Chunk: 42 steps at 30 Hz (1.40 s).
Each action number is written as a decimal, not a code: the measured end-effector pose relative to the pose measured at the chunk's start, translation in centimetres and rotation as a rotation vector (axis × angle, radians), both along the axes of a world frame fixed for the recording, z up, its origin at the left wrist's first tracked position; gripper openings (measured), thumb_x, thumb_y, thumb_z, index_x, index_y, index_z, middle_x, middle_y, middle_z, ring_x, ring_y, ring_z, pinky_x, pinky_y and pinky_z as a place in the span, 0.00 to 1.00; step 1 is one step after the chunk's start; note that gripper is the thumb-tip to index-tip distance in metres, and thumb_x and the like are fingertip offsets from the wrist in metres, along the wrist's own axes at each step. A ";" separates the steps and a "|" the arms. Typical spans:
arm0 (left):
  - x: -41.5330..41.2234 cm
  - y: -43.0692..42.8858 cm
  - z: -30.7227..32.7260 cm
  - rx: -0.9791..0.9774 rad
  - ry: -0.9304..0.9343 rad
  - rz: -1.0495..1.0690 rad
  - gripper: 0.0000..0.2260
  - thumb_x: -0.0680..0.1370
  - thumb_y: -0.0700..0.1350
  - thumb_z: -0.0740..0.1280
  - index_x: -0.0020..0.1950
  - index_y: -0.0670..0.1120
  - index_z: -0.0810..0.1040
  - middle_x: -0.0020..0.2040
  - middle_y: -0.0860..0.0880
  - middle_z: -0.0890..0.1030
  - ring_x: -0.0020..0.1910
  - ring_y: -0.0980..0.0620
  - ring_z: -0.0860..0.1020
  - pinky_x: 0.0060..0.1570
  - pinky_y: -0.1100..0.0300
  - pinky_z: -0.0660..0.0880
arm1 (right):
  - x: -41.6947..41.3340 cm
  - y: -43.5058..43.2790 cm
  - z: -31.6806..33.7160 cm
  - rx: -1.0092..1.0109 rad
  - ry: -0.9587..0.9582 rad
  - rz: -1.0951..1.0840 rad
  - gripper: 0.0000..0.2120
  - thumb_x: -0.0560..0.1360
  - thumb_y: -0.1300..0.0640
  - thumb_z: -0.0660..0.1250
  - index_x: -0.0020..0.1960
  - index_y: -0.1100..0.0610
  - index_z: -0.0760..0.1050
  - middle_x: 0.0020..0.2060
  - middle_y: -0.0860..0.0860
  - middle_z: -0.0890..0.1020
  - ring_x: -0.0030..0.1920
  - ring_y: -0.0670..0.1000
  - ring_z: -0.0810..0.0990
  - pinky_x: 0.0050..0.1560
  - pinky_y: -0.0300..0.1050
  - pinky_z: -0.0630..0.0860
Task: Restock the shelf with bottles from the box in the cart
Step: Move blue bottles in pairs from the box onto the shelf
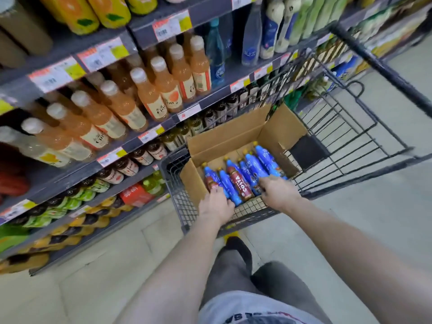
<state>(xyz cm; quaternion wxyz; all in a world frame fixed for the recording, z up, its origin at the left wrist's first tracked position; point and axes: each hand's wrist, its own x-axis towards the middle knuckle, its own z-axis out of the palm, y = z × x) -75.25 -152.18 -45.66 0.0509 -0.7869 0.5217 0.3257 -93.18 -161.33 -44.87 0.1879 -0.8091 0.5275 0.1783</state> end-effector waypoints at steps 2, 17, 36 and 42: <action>0.3 -0.5 -1.0 0.031 0.031 0.074 0.22 0.81 0.54 0.62 0.72 0.45 0.67 0.63 0.43 0.78 0.59 0.40 0.79 0.57 0.48 0.75 | 0.5 -1.4 -0.7 0.042 0.022 0.024 0.12 0.76 0.55 0.62 0.59 0.55 0.73 0.58 0.55 0.79 0.57 0.59 0.79 0.50 0.47 0.73; -0.4 -6.3 -9.1 0.271 0.227 0.594 0.19 0.82 0.52 0.64 0.70 0.47 0.69 0.53 0.47 0.80 0.46 0.48 0.81 0.43 0.54 0.79 | 3.8 -9.5 -12.2 0.374 -0.038 0.171 0.17 0.76 0.48 0.65 0.62 0.53 0.73 0.58 0.56 0.78 0.59 0.60 0.78 0.54 0.54 0.77; -2.4 -9.0 -20.3 0.112 0.040 0.954 0.34 0.79 0.46 0.71 0.81 0.44 0.59 0.71 0.44 0.66 0.68 0.44 0.73 0.67 0.52 0.72 | 7.1 -10.7 -26.1 0.533 -0.155 -0.312 0.35 0.68 0.45 0.78 0.68 0.59 0.69 0.61 0.57 0.76 0.59 0.59 0.78 0.61 0.54 0.76; -2.6 -9.1 -22.7 0.143 -0.019 0.815 0.29 0.79 0.54 0.70 0.76 0.43 0.68 0.69 0.43 0.66 0.67 0.44 0.70 0.69 0.52 0.70 | 7.1 -11.4 -27.7 0.502 -0.159 -0.294 0.33 0.65 0.41 0.79 0.62 0.57 0.74 0.57 0.56 0.76 0.55 0.58 0.79 0.56 0.54 0.78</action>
